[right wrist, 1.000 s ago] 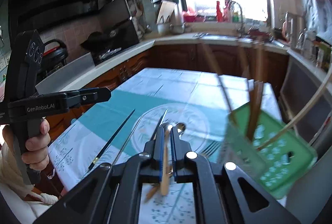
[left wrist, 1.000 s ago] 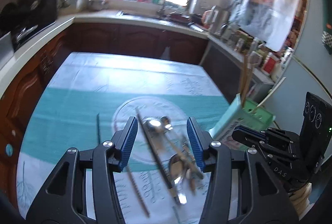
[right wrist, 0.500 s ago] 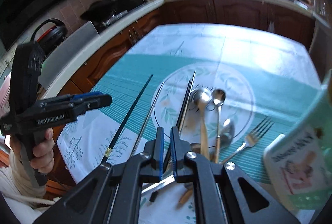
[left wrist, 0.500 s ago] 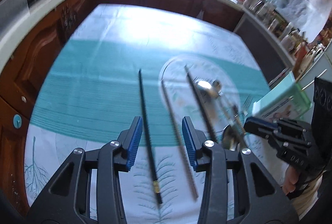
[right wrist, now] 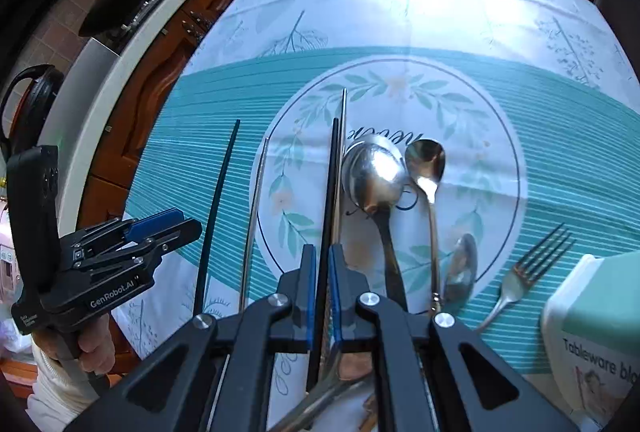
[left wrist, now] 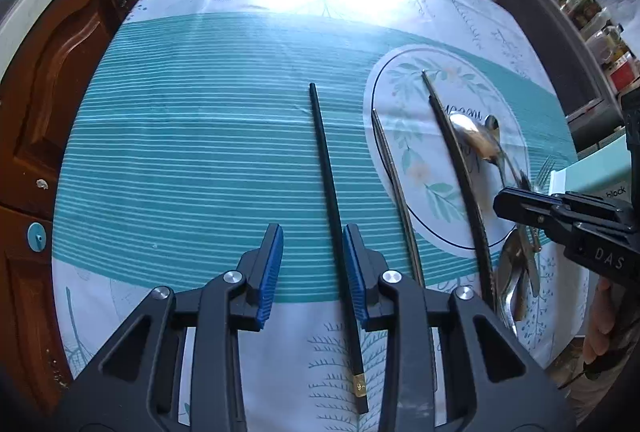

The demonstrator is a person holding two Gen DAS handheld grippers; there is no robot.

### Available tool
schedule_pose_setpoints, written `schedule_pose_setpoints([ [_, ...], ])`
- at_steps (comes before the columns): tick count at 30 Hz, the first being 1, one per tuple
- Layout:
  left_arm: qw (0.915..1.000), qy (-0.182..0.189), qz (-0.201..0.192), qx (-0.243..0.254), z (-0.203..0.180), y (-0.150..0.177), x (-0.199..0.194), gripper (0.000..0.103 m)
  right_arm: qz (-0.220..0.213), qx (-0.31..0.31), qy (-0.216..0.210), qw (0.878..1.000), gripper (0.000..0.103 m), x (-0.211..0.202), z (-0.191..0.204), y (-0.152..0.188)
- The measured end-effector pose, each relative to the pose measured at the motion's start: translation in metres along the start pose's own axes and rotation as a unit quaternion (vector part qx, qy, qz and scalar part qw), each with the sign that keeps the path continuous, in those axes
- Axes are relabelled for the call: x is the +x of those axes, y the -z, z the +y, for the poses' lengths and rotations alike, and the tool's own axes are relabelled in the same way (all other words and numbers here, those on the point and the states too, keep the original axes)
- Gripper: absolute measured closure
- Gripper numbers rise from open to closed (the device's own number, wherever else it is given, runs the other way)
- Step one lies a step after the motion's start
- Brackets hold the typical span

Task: Organize utensils
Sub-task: 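Grasp a black chopstick with the left tool while the right tool grasps another black chopstick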

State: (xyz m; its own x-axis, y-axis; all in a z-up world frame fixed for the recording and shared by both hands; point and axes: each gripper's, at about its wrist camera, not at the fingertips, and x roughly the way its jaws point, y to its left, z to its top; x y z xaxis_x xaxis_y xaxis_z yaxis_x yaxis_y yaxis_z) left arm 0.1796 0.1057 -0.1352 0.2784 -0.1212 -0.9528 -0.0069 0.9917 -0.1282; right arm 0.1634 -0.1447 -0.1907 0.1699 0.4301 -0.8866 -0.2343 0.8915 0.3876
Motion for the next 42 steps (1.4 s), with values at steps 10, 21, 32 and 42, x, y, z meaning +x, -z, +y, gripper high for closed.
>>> schedule_pose_setpoints([
  [10, 0.9991, -0.017, 0.031, 0.022, -0.021, -0.009, 0.013, 0.080, 0.043, -0.001, 0.029, 0.999, 0.097, 0.021, 0.011, -0.007],
  [21, 0.9984, -0.029, 0.040, 0.027, -0.026, -0.004, 0.011, 0.080, 0.075, -0.010, 0.079, 0.994, 0.097, 0.029, 0.024, -0.007],
  [32, 0.9967, -0.028, 0.076, 0.012, -0.020, -0.009, 0.015, 0.079, 0.098, -0.067, 0.165, 0.979, 0.096, 0.049, 0.058, -0.008],
  [42, 0.9892, -0.055, 0.135, 0.020, -0.032, -0.026, 0.027, 0.080, 0.109, -0.120, 0.212, 0.964, 0.096, 0.064, 0.088, -0.008],
])
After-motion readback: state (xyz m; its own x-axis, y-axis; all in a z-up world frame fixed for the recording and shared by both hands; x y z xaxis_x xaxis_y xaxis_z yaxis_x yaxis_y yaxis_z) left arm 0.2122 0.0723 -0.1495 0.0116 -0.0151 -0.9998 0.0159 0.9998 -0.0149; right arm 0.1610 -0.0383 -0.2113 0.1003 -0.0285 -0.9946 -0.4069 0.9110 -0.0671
